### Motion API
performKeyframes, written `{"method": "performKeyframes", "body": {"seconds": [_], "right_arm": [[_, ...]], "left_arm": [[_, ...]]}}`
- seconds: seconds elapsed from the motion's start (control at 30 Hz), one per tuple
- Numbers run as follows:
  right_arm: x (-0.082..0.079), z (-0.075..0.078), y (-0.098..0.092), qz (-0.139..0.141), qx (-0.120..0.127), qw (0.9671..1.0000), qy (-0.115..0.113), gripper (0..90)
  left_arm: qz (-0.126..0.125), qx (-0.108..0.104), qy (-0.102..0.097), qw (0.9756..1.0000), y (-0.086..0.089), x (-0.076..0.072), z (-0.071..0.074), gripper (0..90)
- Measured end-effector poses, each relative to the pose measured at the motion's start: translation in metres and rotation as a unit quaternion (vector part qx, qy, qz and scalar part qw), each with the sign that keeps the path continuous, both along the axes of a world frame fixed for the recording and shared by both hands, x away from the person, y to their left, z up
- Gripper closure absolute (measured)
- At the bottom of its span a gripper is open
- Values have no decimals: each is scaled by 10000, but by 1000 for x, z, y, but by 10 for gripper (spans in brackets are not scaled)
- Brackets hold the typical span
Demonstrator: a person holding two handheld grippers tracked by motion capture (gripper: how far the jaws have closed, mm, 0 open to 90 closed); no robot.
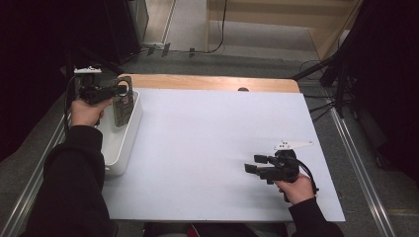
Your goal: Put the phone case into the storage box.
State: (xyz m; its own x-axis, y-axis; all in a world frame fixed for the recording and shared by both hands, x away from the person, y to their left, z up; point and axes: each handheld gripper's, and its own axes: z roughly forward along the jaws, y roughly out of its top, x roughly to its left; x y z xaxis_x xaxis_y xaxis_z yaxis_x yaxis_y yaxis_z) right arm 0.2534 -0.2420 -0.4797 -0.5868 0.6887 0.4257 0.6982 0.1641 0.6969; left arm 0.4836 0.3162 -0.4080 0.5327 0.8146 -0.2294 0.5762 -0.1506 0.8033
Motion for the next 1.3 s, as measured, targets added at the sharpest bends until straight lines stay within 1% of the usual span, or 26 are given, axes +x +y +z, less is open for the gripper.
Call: {"method": "performKeyframes", "body": {"seconds": [0.13, 0.17, 0.23, 0.33, 0.37, 0.43, 0.53, 0.6, 0.67, 0.77, 0.83, 0.9, 0.97, 1.03, 1.07, 1.13, 1.23, 1.3], "right_arm": [[0, 0, 0, -3, 4, 10000, -1, 321], [0, 0, 0, -4, 4, 10000, 2, 321], [0, 0, 0, 3, -1, 10000, 6, 321], [0, 0, 1, 4, 9, 10000, 6, 321], [0, 0, 1, 6, 3, 10000, 2, 322], [0, 0, 0, 3, 1, 10000, 5, 322], [0, 0, 0, 3, 5, 10000, 1, 322], [0, 0, 1, 4, 7, 10000, 4, 321], [0, 0, 0, 6, 10, 10000, 2, 322], [0, 1, 0, 3, 14, 10000, 1, 322], [0, 1, 0, 4, 12, 10000, 1, 322], [0, 1, 0, 3, 11, 10000, -1, 322], [0, 1, 0, 9, 13, 10000, -3, 322], [0, 1, 1, 8, 23, 10000, -2, 322], [0, 1, 0, 9, 15, 10000, -3, 322], [0, 1, 0, 6, 9, 10000, -1, 322], [0, 1, 1, 14, 23, 10000, -11, 322], [0, 1, 1, 11, 19, 10000, -11, 322]], "left_arm": [[124, 11, 60, 9999, 3, 1, 1, 818], [147, 17, 75, 9999, 4, 1, 1, 798], [220, 90, 68, 9997, 4, 2, 0, 798], [315, 112, 126, 9994, 4, 3, 0, 797], [337, 98, 113, 9993, 4, 3, -1, 778], [355, 127, 82, 9993, 4, 3, 0, 778], [429, 117, 88, 9990, 4, 4, -1, 754], [459, 171, 72, 9988, 4, 5, -1, 754], [488, 171, 62, 9986, 4, 5, -2, 753], [507, 201, 40, 9985, 4, 5, -2, 729], [530, 257, 27, 9983, 4, 5, -3, 728], [564, 242, 29, 9981, 4, 6, -3, 708], [545, 262, 40, 9982, 5, 6, -3, 708], [587, 276, 33, 9979, 5, 6, -4, 707], [584, 248, 21, 9980, 6, 6, -4, 685], [573, 269, -27, 9980, 6, 6, -4, 679], [541, 318, -84, 9980, 5, 6, -4, 630], [555, 303, -79, 9980, 5, 7, -5, 565]]}}
